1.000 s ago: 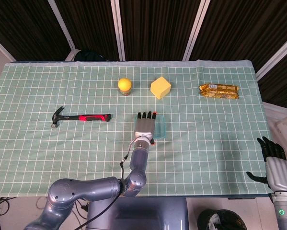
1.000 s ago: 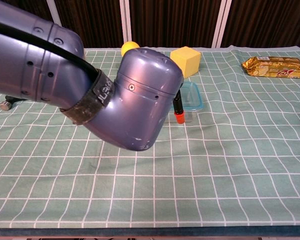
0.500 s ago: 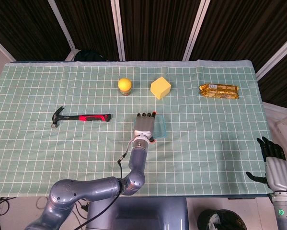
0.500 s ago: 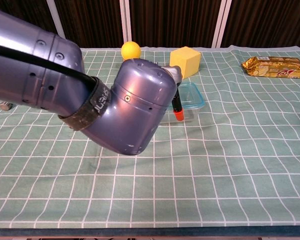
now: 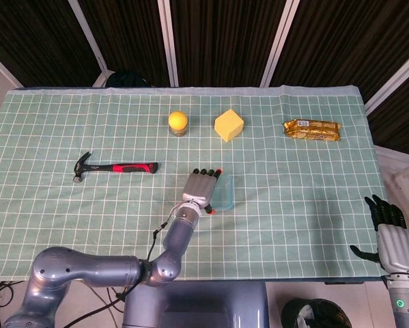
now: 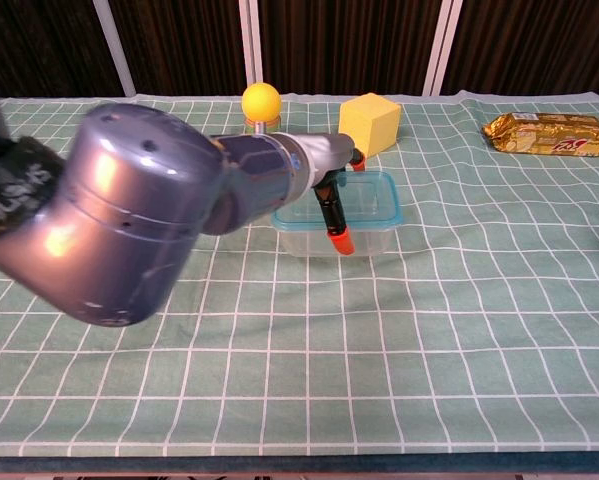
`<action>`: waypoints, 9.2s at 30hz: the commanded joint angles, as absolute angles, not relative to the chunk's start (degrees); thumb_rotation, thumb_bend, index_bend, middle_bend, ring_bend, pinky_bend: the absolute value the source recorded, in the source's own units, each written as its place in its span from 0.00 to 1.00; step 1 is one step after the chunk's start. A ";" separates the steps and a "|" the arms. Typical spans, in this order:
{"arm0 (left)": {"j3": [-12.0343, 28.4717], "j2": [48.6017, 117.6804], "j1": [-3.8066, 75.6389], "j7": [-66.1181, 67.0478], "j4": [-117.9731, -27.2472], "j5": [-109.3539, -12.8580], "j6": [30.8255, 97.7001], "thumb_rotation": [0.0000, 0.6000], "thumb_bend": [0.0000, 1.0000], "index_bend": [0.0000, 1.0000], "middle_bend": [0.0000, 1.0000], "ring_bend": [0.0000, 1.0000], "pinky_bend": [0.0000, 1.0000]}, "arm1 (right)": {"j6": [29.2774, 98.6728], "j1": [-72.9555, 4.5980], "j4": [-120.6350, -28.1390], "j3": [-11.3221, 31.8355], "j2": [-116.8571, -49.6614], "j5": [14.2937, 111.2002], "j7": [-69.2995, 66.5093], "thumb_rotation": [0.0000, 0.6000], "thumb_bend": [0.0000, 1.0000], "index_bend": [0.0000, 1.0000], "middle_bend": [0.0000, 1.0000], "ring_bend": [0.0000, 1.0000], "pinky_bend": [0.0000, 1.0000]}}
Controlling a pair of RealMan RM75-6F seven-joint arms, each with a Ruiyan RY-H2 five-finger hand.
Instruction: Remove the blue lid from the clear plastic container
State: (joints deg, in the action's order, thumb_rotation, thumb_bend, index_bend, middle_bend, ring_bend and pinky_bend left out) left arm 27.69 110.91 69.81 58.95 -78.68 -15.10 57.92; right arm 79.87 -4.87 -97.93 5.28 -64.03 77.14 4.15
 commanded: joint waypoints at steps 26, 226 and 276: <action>12.80 94.65 62.70 45.24 -88.57 -32.74 45.18 1.00 0.17 0.16 0.27 0.30 0.40 | 68.70 -19.64 -105.88 9.95 -78.55 78.10 23.15 1.00 0.20 0.00 0.00 0.00 0.00; 3.51 93.47 70.63 28.82 -86.75 -36.82 39.89 1.00 0.13 0.08 0.17 0.19 0.34 | 76.72 -28.31 -86.20 14.88 -115.60 68.72 16.53 1.00 0.20 0.00 0.00 0.00 0.00; 2.14 91.42 72.64 25.66 -87.32 -37.52 37.85 1.00 0.04 0.02 0.11 0.16 0.30 | 77.35 -28.26 -75.03 11.65 -117.61 79.62 12.02 1.00 0.24 0.00 0.00 0.00 0.00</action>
State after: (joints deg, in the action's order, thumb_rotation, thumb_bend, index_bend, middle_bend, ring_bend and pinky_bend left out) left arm 2.14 91.43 72.63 25.66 -87.32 -37.53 37.86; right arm 77.40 -28.21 -75.07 11.59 -117.58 79.59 12.00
